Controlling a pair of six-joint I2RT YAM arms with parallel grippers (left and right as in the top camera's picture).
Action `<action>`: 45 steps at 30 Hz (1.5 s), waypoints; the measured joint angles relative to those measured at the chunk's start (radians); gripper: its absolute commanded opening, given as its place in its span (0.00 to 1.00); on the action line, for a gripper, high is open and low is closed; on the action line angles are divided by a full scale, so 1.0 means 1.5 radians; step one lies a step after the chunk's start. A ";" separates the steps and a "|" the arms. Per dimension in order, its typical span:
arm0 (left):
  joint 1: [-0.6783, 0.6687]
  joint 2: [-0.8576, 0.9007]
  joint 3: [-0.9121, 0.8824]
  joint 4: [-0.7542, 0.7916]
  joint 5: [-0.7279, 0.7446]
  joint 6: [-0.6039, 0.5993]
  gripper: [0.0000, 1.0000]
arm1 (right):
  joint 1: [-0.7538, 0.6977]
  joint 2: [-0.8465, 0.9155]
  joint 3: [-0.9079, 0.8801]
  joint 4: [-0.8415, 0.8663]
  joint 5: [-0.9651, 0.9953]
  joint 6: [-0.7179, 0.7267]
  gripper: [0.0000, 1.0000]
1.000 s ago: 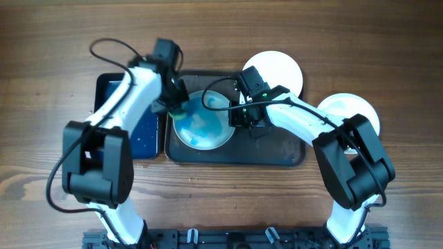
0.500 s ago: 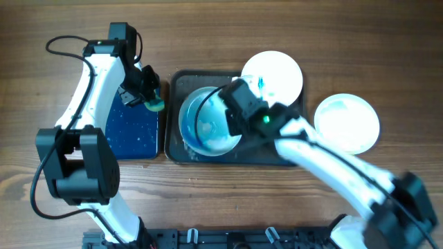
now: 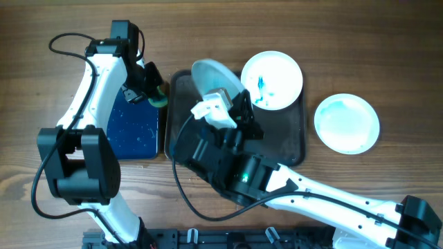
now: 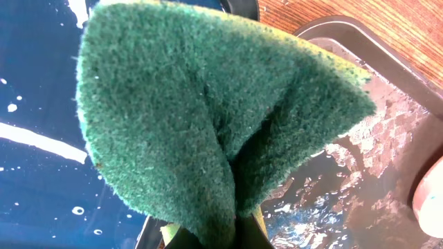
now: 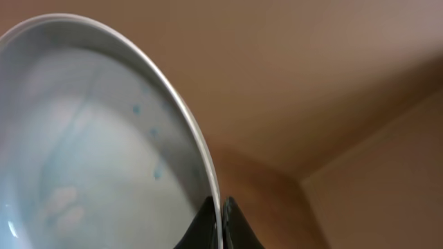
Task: Clean dirty plates on tray and stack at the side
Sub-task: 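Lift the second plate with right gripper and carry it right, then stack the second plate onto the first plate, release and raise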
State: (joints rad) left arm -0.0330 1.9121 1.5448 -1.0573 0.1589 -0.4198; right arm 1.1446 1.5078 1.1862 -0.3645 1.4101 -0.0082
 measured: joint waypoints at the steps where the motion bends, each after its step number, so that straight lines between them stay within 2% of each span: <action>1: -0.001 0.000 0.000 0.000 0.000 0.000 0.04 | 0.000 0.000 0.000 0.030 0.015 -0.033 0.04; 8: -0.002 0.000 0.000 0.001 0.000 0.000 0.04 | 0.000 0.000 0.000 0.164 0.049 -0.208 0.04; 16: -0.003 0.000 0.000 0.001 0.000 0.000 0.04 | 0.000 0.000 0.000 0.169 0.051 -0.256 0.05; 19: -0.003 0.000 0.000 0.002 0.000 0.000 0.04 | -0.002 0.000 -0.005 0.139 0.044 -0.226 0.04; 21: -0.003 0.000 0.000 0.003 0.000 0.000 0.04 | -0.011 -0.001 -0.020 0.079 0.005 -0.182 0.04; 23: -0.003 0.000 0.000 0.003 0.003 0.000 0.04 | -0.038 -0.001 -0.051 -0.074 -0.164 -0.048 0.04; 25: -0.003 0.000 0.000 0.003 0.003 0.000 0.04 | -0.066 -0.003 -0.049 -0.144 -0.279 0.048 0.04; 29: -0.004 0.000 0.000 -0.015 0.003 0.000 0.04 | -0.210 -0.017 -0.040 -0.186 -0.577 0.192 0.04; 33: -0.006 0.000 0.000 -0.028 0.003 0.000 0.04 | -0.386 -0.082 -0.025 -0.190 -0.829 0.248 0.04; 35: -0.009 0.000 0.000 -0.028 0.005 0.000 0.04 | -0.491 -0.112 -0.017 -0.204 -0.923 0.260 0.04; 36: -0.013 0.000 0.000 -0.028 0.005 0.000 0.04 | -0.606 -0.130 -0.012 -0.227 -0.983 0.271 0.04; 38: -0.018 0.000 0.000 -0.027 0.005 0.000 0.04 | -0.694 -0.132 -0.009 -0.269 -1.019 0.277 0.04; 41: -0.029 0.000 0.000 -0.020 0.007 0.000 0.04 | -0.818 -0.131 -0.010 -0.330 -1.007 0.296 0.04; 45: -0.037 0.000 0.000 -0.015 0.010 0.001 0.04 | -0.940 -0.115 -0.010 -0.349 -0.975 0.303 0.05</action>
State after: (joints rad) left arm -0.0883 1.9121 1.5448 -1.0801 0.1745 -0.4191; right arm -0.2653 1.3350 1.1717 -0.8875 -0.0517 0.4461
